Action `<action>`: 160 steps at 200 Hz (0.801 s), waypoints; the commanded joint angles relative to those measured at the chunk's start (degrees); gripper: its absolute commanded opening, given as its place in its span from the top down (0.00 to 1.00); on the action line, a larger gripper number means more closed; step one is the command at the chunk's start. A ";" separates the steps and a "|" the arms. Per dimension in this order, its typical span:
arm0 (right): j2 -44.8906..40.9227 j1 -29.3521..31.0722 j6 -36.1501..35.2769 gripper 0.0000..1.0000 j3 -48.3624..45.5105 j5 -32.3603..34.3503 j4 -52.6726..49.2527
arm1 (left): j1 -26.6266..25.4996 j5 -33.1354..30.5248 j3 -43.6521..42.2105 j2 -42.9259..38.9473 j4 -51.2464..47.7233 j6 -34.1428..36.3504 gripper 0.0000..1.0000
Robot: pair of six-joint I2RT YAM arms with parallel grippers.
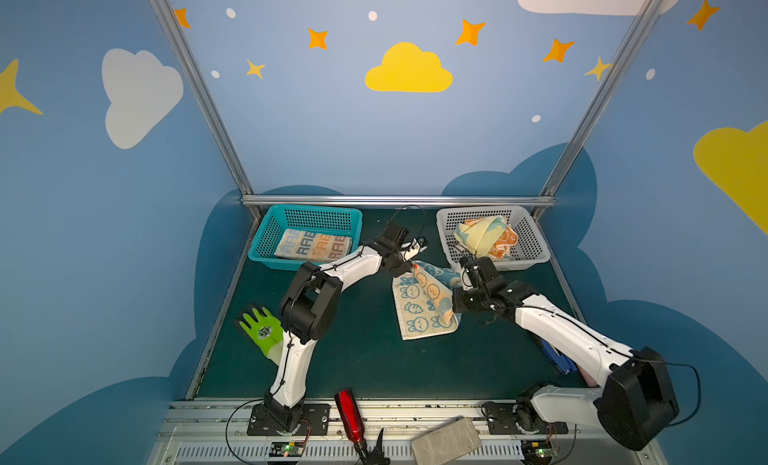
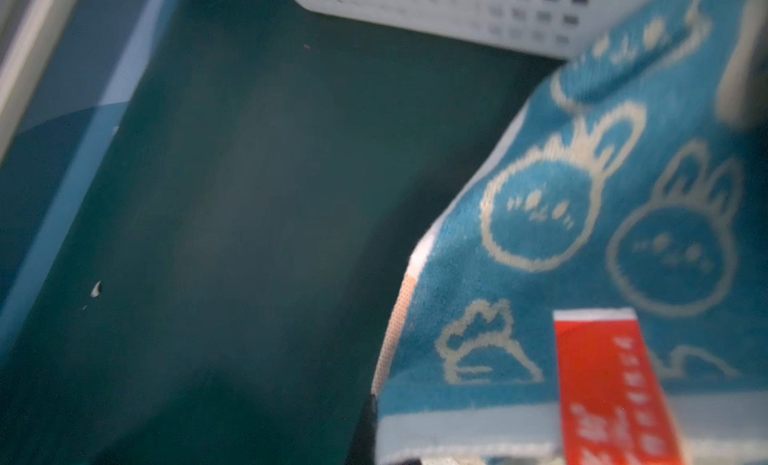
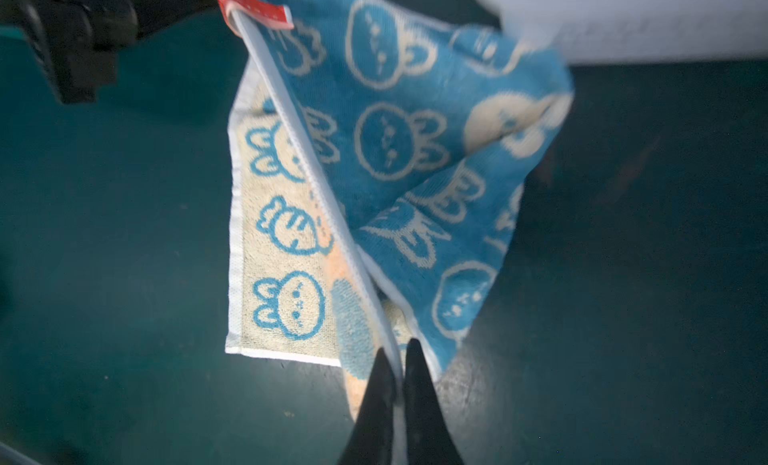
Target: Fold and stack the towels
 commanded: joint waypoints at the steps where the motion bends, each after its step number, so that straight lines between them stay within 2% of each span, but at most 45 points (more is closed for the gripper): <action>1: -2.96 -0.43 -4.54 1.00 2.91 6.14 -2.77 | 1.89 -1.31 3.65 -5.88 -7.72 -8.46 0.96; 41: -7.74 -0.97 -12.16 1.00 4.01 10.43 8.06 | 1.95 -4.45 5.07 -12.63 -11.00 -15.84 0.96; 77: -7.45 -1.84 -18.24 1.00 11.66 9.80 7.73 | 1.62 -3.76 10.33 -16.97 -17.38 -22.64 0.96; 109: -8.00 -1.82 -23.32 1.00 15.70 8.65 8.64 | -0.14 -4.54 13.01 -21.42 -22.23 -23.72 0.96; 129: -9.71 -1.84 -28.33 1.00 15.99 4.67 10.95 | -2.16 -6.19 12.97 -25.20 -23.74 -23.13 0.96; 160: -13.28 -1.76 -31.31 1.00 16.84 -0.40 11.74 | -4.85 -7.91 12.24 -31.86 -25.53 -22.51 0.96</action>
